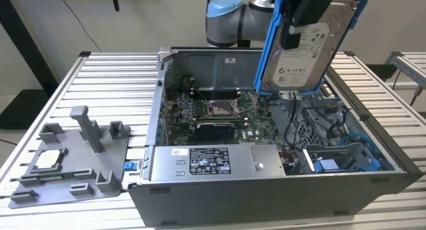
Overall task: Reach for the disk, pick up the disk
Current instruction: 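Pick up the disk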
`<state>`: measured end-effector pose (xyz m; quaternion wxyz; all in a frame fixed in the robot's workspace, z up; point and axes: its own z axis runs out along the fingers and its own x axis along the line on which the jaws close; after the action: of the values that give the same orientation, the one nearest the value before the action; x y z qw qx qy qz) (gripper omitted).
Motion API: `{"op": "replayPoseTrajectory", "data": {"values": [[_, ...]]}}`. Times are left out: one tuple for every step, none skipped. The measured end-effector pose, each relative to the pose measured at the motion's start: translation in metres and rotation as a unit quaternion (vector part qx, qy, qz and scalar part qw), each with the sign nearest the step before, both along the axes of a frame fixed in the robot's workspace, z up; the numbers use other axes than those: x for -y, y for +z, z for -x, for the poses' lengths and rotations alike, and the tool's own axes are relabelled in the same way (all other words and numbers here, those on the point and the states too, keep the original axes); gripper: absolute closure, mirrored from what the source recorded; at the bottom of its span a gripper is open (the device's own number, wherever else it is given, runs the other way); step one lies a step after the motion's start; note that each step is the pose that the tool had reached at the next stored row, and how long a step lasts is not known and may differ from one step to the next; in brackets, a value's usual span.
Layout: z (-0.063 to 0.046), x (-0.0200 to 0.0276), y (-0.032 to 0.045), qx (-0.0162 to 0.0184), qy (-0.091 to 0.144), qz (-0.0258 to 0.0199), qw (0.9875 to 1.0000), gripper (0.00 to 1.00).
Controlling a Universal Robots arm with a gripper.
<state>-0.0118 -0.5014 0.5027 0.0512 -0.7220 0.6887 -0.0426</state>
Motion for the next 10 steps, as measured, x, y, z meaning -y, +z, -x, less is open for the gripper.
{"op": "replayPoseTrajectory", "data": {"values": [[-0.002,0.003,-0.0002,0.0,0.0,0.0,1.0,1.0],[-0.003,0.0058,-0.0004,0.0,0.0,0.0,1.0,1.0],[-0.005,0.0083,-0.0006,0.0,0.0,0.0,1.0,1.0],[-0.007,0.0109,-0.0009,0.0,0.0,0.0,1.0,1.0],[-0.01,0.0135,-0.0012,0.0,0.0,0.0,1.0,1.0],[-0.012,0.0155,-0.0014,0.0,0.0,0.0001,1.0,1.0],[-0.015,0.0177,-0.0016,0.0,0.0,0.0,1.0,1.0],[-0.018,0.0198,-0.0019,0.0,0.0,0.0001,1.0,1.0],[-0.021,0.022,-0.0023,0.0,0.0,0.0,1.0,1.0],[-0.024,0.024,-0.0026,0.0,0.0,0.0001,1.0,1.0]]}}
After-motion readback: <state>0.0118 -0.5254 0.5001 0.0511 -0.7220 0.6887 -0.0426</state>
